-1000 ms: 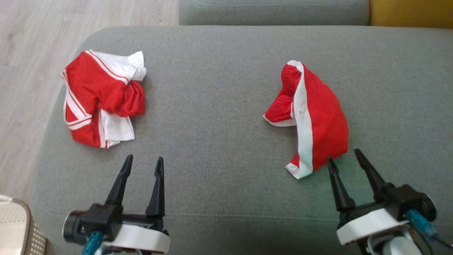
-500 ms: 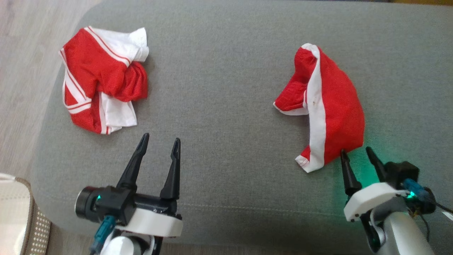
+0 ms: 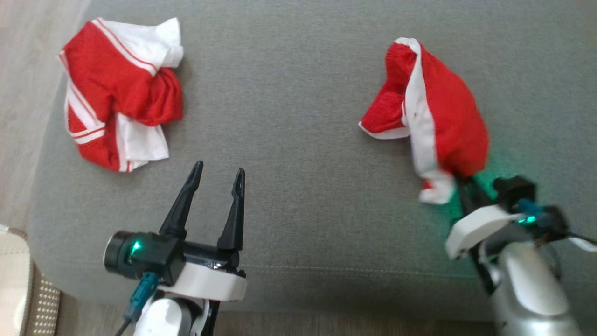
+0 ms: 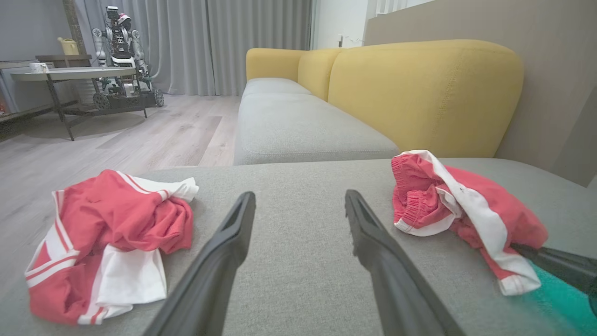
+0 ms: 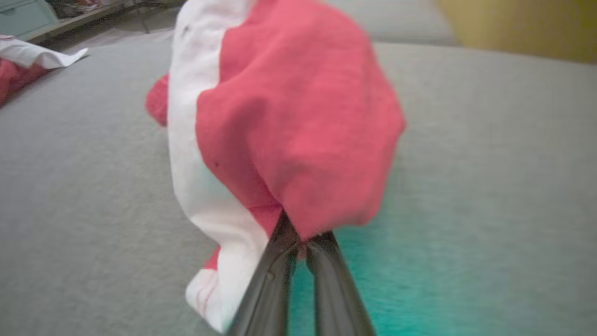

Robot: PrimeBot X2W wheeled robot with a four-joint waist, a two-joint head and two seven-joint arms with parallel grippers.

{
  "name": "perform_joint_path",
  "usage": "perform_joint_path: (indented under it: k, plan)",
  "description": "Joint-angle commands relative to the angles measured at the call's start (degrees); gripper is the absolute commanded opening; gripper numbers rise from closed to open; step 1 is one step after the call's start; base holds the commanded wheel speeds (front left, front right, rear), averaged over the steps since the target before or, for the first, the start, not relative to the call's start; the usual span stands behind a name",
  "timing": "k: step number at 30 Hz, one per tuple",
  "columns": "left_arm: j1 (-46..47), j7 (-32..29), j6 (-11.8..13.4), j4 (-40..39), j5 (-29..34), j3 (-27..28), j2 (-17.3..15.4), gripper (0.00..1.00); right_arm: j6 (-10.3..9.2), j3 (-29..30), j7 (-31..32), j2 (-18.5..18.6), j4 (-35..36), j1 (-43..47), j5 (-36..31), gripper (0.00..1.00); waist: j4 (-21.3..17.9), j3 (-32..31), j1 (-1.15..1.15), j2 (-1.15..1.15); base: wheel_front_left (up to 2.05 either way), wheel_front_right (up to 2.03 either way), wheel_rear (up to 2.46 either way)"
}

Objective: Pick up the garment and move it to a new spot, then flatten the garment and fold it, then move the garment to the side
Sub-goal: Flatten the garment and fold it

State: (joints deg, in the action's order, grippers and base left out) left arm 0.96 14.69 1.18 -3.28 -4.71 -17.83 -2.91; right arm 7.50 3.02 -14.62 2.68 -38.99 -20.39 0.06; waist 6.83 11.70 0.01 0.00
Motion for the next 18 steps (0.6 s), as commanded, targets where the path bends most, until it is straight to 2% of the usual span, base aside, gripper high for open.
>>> perform_joint_path:
  k: [1,8,16,17,18]
  plan:
    - [2.4,0.3,0.2,-2.0,0.0,1.8,0.0,1.0,-0.01,0.6,-0.4,0.2,3.2,-0.3,-2.1,0.0,-0.8,0.4,-0.01,0.0,0.0,0.0,0.0]
    - [3.4,0.3,-0.2,-2.4,0.3,2.3,0.0,1.0,-0.01,11.1,0.9,0.2,12.8,3.3,-11.8,0.0,-3.4,1.9,-0.01,0.0,0.0,0.0,0.0]
    - [6.4,0.3,-2.7,-2.2,1.5,1.3,0.0,1.0,-0.01,20.3,5.6,0.8,21.8,3.4,-20.4,0.0,-5.0,4.7,-0.01,0.0,0.0,0.0,0.0]
    - [6.8,0.3,-3.4,-2.1,1.5,1.0,0.0,1.0,-0.01,21.3,5.5,0.7,22.2,3.0,-21.5,0.23,-5.2,5.0,-0.01,0.0,0.0,0.0,0.0]
    - [7.3,0.3,-4.3,-1.8,1.4,0.5,0.0,1.0,-0.01,22.2,5.3,0.6,22.5,2.6,-22.8,1.0,-5.4,5.4,-0.01,0.0,0.0,0.0,0.0]
